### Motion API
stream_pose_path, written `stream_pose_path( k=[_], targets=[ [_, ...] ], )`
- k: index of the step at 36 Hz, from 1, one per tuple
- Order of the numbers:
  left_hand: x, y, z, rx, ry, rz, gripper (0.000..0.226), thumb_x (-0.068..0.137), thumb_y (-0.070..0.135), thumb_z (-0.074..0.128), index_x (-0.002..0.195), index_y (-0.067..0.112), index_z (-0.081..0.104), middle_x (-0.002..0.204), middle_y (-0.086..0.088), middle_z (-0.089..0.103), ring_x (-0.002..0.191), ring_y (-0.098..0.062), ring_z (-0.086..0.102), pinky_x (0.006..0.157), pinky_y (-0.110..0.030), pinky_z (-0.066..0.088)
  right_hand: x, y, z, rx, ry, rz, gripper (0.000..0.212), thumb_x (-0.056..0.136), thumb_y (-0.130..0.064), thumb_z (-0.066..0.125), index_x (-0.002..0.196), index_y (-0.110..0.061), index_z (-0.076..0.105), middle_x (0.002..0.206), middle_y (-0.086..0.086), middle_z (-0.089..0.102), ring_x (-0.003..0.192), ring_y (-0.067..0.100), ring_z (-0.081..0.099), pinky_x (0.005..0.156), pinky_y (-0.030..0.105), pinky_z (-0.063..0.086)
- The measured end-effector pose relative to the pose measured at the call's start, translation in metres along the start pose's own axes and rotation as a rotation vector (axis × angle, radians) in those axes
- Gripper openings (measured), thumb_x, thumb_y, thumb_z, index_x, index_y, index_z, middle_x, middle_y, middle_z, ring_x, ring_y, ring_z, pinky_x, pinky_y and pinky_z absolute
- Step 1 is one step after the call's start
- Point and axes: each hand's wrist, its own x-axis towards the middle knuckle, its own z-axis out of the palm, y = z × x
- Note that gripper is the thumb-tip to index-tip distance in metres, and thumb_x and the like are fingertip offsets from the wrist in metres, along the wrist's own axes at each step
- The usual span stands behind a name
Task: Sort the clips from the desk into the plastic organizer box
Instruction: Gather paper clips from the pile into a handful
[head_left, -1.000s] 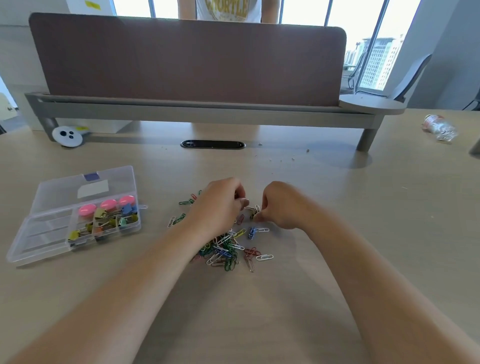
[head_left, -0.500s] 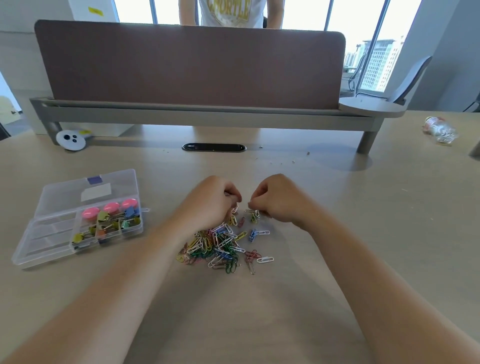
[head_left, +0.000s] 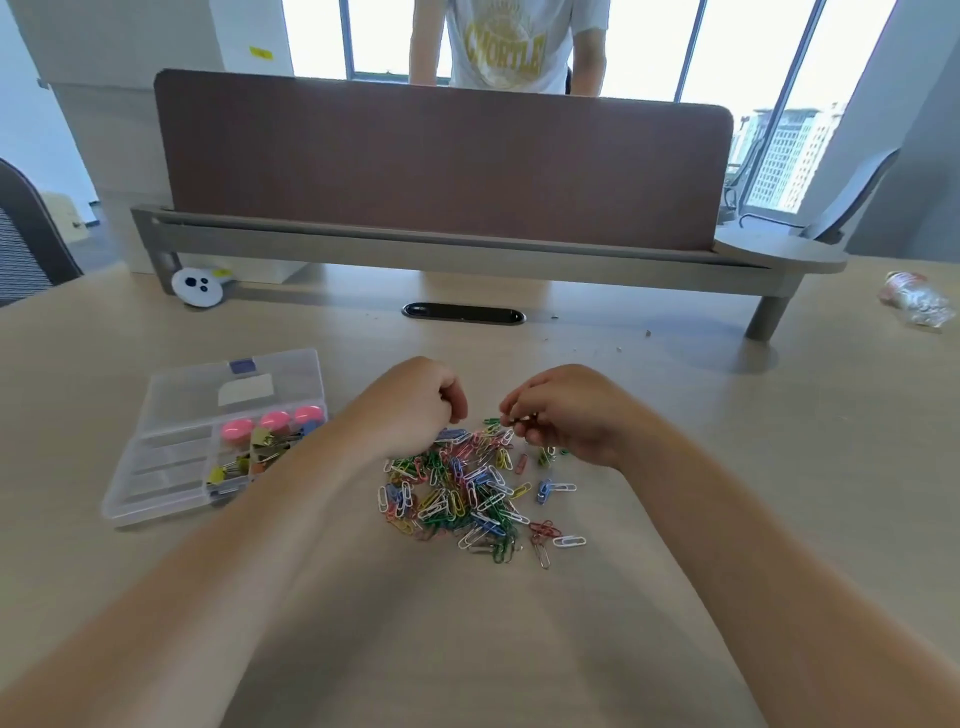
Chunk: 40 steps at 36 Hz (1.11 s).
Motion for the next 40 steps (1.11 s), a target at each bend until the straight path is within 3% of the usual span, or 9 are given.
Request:
stream_pose_path(
  k=[2,7,12,16,22,24,29,36,40],
  targets=[
    [-0.002,-0.003,0.0,-0.004,-0.009,0.0,0.03,0.09,-0.002,0.046,0.085,0.019,0.068,0.08,0.006,0.064,0.066,-0.006,0.057,0.055,-0.02,0.039,0.002,-0.001,0.004,0.036,-0.003,0.031,0.012,0.084,0.01,0.052,0.085,0.009,0.064,0.083,0.022,0.064,0.057,0.017,0.053,0.049,0.022,0.044],
    [-0.004,-0.016,-0.001,0.017,0.002,-0.003,0.033,0.088,0.001,0.044,0.085,0.022,0.069,0.098,0.0,0.068,0.084,-0.013,0.062,0.073,-0.03,0.051,0.004,0.0,0.014,0.119,-0.019,0.053,0.014,0.086,0.006,0.051,0.094,0.009,0.062,0.076,0.015,0.06,0.052,0.014,0.053,0.045,0.02,0.042],
    [-0.005,-0.026,-0.001,0.034,0.046,-0.023,0.031,0.09,0.006,0.042,0.092,0.021,0.07,0.094,0.002,0.065,0.065,-0.006,0.053,0.055,-0.023,0.037,0.006,-0.002,0.024,0.108,-0.061,0.05,0.007,0.091,-0.002,0.057,0.095,0.004,0.059,0.074,0.013,0.057,0.054,0.014,0.053,0.044,0.019,0.041],
    [-0.005,-0.029,-0.001,0.029,0.083,-0.018,0.032,0.094,0.009,0.04,0.102,0.018,0.069,0.098,0.001,0.063,0.061,-0.002,0.048,0.053,-0.02,0.032,0.01,-0.004,0.03,-0.054,0.002,-0.003,0.011,0.092,0.002,0.052,0.096,0.004,0.062,0.073,0.013,0.059,0.052,0.013,0.05,0.044,0.02,0.038],
    [0.0,-0.03,-0.004,0.031,0.067,0.002,0.029,0.093,0.003,0.045,0.102,0.016,0.069,0.106,-0.002,0.067,0.09,-0.014,0.06,0.074,-0.025,0.044,0.023,-0.009,0.031,-0.576,0.167,-0.161,0.027,0.089,0.002,0.048,0.092,-0.009,0.073,0.08,0.004,0.065,0.059,0.011,0.051,0.052,0.02,0.038],
    [0.005,-0.027,-0.006,0.041,0.061,0.025,0.03,0.092,0.001,0.046,0.101,0.016,0.07,0.103,-0.002,0.068,0.086,-0.013,0.06,0.069,-0.022,0.043,0.028,-0.01,0.029,-0.693,0.169,-0.201,0.026,0.094,-0.005,0.049,0.096,-0.01,0.074,0.081,-0.001,0.063,0.058,0.005,0.048,0.051,0.017,0.034],
    [0.018,-0.02,0.0,0.043,0.036,0.017,0.032,0.093,0.001,0.045,0.102,0.018,0.07,0.109,-0.003,0.067,0.092,-0.016,0.062,0.076,-0.025,0.044,0.037,-0.01,0.023,-0.837,0.123,-0.211,0.017,0.092,-0.016,0.061,0.1,-0.008,0.075,0.1,0.003,0.072,0.067,0.002,0.052,0.055,0.011,0.034],
    [0.027,-0.024,0.007,0.086,0.026,0.011,0.03,0.096,0.007,0.044,0.1,0.02,0.07,0.107,-0.002,0.066,0.075,-0.008,0.056,0.063,-0.021,0.038,0.041,-0.01,0.017,-0.957,0.04,-0.195,0.012,0.088,-0.02,0.069,0.095,-0.011,0.073,0.087,-0.002,0.065,0.068,0.003,0.051,0.055,0.014,0.034],
    [0.026,-0.031,0.008,0.104,0.022,-0.016,0.026,0.095,0.011,0.047,0.099,0.019,0.071,0.104,-0.002,0.068,0.081,-0.012,0.06,0.068,-0.024,0.042,0.038,-0.013,0.015,-1.016,-0.027,-0.165,0.02,0.087,-0.023,0.07,0.104,-0.013,0.068,0.083,-0.009,0.055,0.077,0.009,0.051,0.058,0.018,0.032]
  ],
)
